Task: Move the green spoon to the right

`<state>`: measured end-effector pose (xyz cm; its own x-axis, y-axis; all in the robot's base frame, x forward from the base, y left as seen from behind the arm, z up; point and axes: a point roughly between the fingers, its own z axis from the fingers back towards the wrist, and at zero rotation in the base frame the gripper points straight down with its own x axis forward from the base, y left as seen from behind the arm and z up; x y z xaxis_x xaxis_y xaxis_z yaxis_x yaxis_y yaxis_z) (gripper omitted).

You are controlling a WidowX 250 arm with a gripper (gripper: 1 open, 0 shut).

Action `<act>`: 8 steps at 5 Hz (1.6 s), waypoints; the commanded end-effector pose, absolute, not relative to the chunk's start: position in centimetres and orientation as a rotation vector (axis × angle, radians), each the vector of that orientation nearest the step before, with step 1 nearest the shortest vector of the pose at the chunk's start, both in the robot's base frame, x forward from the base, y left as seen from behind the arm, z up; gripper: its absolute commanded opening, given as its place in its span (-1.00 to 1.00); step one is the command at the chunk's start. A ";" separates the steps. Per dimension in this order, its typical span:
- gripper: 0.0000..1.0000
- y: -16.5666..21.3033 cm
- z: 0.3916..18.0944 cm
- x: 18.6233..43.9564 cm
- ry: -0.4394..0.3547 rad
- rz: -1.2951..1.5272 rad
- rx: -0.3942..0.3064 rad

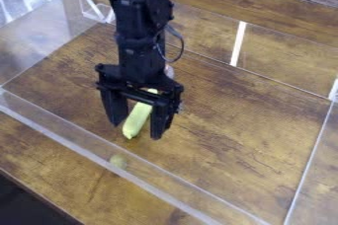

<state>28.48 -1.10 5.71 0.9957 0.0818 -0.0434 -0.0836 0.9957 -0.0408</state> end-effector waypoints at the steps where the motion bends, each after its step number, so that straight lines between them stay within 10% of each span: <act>1: 1.00 -0.4 7.3 29.0 -0.047 0.065 -0.050; 6: 1.00 1.0 4.3 30.4 -0.167 0.114 -0.060; 7: -1.00 1.2 4.6 30.8 -0.181 0.194 -0.050; 8: -1.00 2.1 4.9 31.2 -0.197 0.242 -0.051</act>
<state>30.28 1.60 3.23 0.9643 0.2325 0.1269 -0.2257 0.9720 -0.0660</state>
